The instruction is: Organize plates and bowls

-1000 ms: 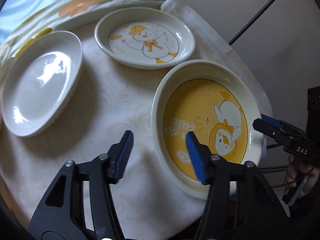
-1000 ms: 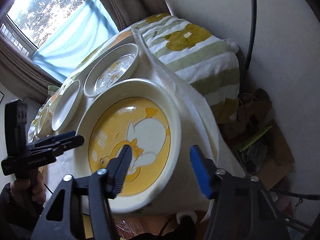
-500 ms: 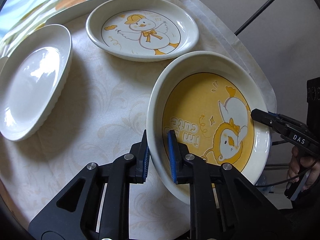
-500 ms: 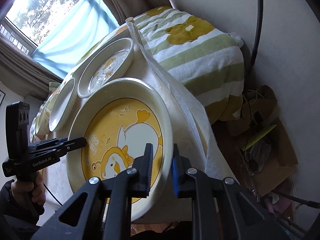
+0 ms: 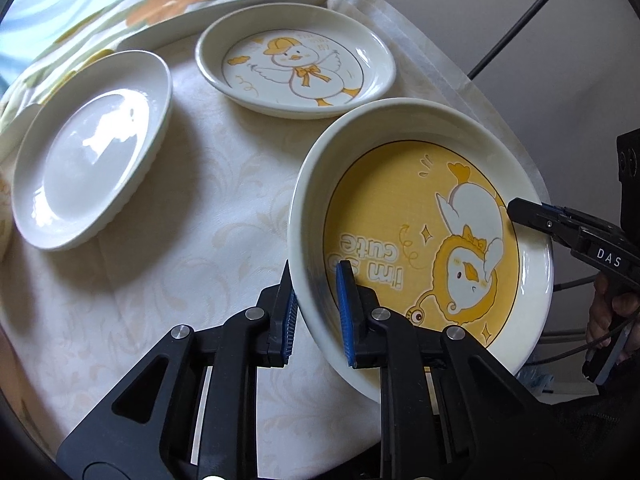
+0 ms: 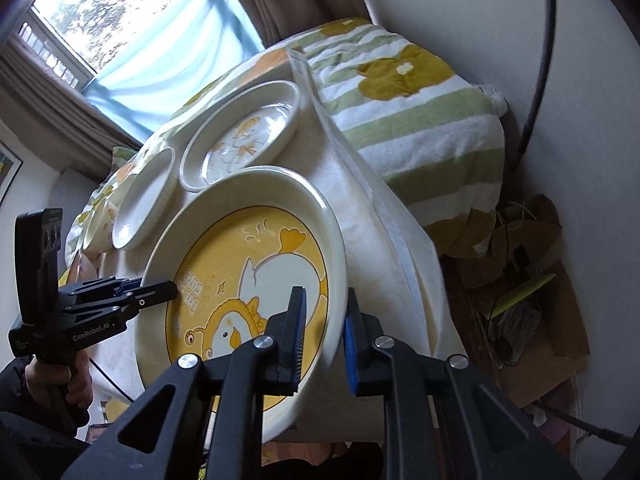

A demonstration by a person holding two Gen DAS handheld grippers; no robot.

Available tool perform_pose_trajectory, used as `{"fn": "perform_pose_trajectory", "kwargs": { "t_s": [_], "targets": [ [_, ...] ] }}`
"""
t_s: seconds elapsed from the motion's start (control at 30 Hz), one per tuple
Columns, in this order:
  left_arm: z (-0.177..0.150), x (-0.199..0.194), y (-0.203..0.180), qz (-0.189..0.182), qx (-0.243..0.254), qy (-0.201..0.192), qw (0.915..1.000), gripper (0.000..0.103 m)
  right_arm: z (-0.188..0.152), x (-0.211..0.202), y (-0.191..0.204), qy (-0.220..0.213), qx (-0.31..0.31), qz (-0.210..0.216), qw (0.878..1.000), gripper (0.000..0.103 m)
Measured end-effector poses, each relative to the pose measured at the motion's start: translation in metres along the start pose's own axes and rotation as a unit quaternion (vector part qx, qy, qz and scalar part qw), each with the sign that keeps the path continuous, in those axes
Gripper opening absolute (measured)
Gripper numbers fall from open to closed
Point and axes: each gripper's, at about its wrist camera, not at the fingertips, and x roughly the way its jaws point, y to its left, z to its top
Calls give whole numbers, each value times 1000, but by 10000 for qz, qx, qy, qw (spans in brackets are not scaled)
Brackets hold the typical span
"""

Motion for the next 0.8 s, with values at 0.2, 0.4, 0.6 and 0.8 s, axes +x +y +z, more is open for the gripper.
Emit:
{"fn": "perform_pose_trajectory", "kwargs": {
  "t_s": [0.2,0.4,0.6,0.8],
  "targets": [
    [-14,-45,17,155,-414,-344,9984,15,17,-11,33,50,-463,232,9986,16],
    [-47,-97,49,426,-960,-706,9920,15,25,-9,89,211,-1127,555,9919,16],
    [-92,-135,93,659,-1419,-834,9842,15,15,13,148,460,-1525,845,9836,16],
    [-140,-152,146,827,-1874,-788,9756,15,-12,51,207,834,-1799,1039,9746,16]
  ]
}}
